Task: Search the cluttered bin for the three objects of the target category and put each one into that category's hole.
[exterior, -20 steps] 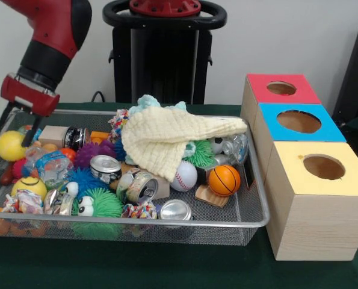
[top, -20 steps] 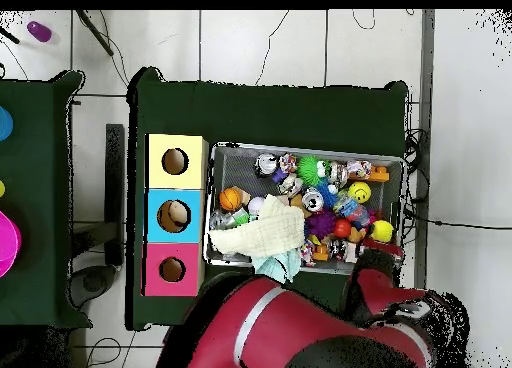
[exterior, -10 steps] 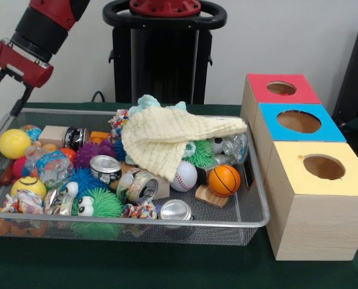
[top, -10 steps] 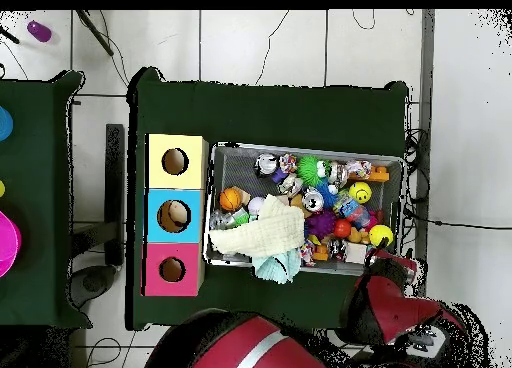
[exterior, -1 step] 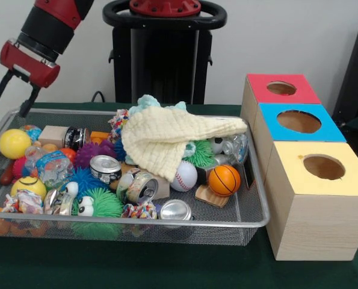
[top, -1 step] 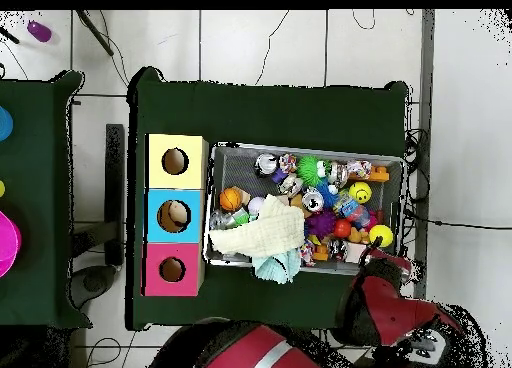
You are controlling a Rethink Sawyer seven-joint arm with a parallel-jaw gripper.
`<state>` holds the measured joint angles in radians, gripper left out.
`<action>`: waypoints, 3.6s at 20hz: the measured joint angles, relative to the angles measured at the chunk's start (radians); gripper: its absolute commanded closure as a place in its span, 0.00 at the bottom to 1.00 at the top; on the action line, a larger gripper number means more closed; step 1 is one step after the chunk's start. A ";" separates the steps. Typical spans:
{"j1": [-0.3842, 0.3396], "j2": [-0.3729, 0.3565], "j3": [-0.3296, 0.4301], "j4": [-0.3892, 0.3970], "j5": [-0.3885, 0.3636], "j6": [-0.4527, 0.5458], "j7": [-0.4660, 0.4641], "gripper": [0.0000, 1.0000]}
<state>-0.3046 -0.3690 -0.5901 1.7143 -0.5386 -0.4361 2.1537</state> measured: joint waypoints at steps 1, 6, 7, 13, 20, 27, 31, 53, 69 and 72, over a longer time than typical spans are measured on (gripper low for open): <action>-0.012 -0.004 0.015 0.001 0.000 0.000 0.000 0.00; -0.088 -0.022 0.100 0.011 0.000 0.000 0.000 0.00; -0.108 -0.026 0.121 0.015 0.000 0.000 0.000 0.00; -0.227 -0.041 0.238 0.068 0.000 0.010 0.000 0.00; -0.288 -0.051 0.324 0.141 0.023 0.052 0.001 0.00; -0.294 -0.058 0.336 0.164 0.066 0.051 0.001 0.00; -0.275 -0.043 0.322 0.164 0.084 0.018 0.001 0.00; -0.132 0.128 0.188 0.163 0.137 -0.423 0.000 0.00; -0.125 0.225 0.084 0.063 0.129 -0.451 0.000 0.00; -0.119 0.239 0.071 0.045 0.128 -0.472 0.000 0.00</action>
<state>-0.4235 -0.1302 -0.5192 1.7595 -0.4102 -0.9084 2.1541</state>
